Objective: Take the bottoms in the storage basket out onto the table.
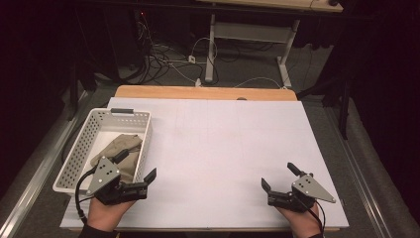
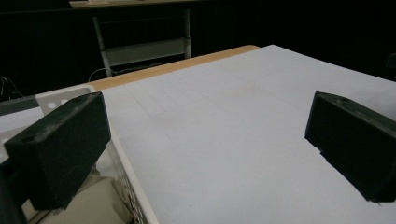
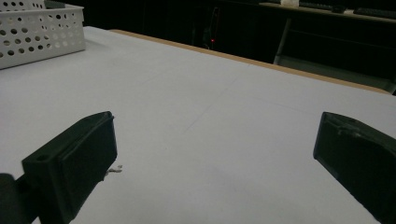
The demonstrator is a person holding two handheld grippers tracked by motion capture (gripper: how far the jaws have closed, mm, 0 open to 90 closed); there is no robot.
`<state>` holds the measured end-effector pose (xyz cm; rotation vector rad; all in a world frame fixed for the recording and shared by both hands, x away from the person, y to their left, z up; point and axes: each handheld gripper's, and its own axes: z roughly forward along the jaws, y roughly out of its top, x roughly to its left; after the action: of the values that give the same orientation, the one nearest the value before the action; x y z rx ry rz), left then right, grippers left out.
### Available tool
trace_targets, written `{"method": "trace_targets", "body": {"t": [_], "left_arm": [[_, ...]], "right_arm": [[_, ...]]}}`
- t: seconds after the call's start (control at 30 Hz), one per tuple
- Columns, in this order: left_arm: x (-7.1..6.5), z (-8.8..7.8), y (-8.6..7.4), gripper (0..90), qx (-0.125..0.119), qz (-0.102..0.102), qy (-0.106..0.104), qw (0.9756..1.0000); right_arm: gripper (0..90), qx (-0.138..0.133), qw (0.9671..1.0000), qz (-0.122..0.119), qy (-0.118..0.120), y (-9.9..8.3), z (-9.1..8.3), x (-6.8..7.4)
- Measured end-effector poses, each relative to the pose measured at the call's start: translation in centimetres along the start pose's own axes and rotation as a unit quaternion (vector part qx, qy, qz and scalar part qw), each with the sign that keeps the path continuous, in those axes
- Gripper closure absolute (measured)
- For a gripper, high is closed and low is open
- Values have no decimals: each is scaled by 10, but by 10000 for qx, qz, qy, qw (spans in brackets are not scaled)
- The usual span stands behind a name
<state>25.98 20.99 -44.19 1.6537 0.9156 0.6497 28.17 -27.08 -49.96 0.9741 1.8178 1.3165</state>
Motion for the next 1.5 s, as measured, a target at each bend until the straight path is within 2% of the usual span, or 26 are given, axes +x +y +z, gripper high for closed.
{"method": "trace_targets", "body": {"t": [0.3,0.4,0.5,0.6,0.67,0.8,0.87,1.0,1.13,1.23,1.4,1.5], "left_arm": [[2,3,3,0,-32,-64,-154,9999],[4,5,2,0,56,-100,-189,9998],[5,5,4,0,49,-103,-133,9998],[7,3,5,0,1,-124,-81,9999],[9,2,5,0,-11,-233,-85,9997],[14,-2,4,0,34,-275,-59,9996],[19,-5,5,0,119,-260,-1,9996],[32,-14,4,0,129,-254,138,9995],[46,-23,0,0,178,-272,403,9987],[51,-27,-2,0,188,-282,472,9983],[64,-38,-2,0,203,-320,652,9972],[75,-47,-3,0,166,-395,841,9955]], "right_arm": [[4,-28,10000,12,-40,-1,-6,-2],[4,-11,10000,30,3,-3,-8,-1],[4,-12,10000,85,27,-5,-10,0],[4,-5,10000,-28,-8,-4,-12,0],[4,-38,10000,29,-49,-3,-14,-1],[4,12,10000,63,-52,-4,-14,-1],[4,-1,10000,47,-56,-4,-14,-1],[4,-14,10000,10,-30,-3,-10,-1],[4,27,10000,19,-6,-2,-6,-1],[4,4,10000,14,17,-2,-6,-1],[4,3,10000,3,43,-2,-5,-1],[4,17,10000,15,44,-3,-4,-1]]}}
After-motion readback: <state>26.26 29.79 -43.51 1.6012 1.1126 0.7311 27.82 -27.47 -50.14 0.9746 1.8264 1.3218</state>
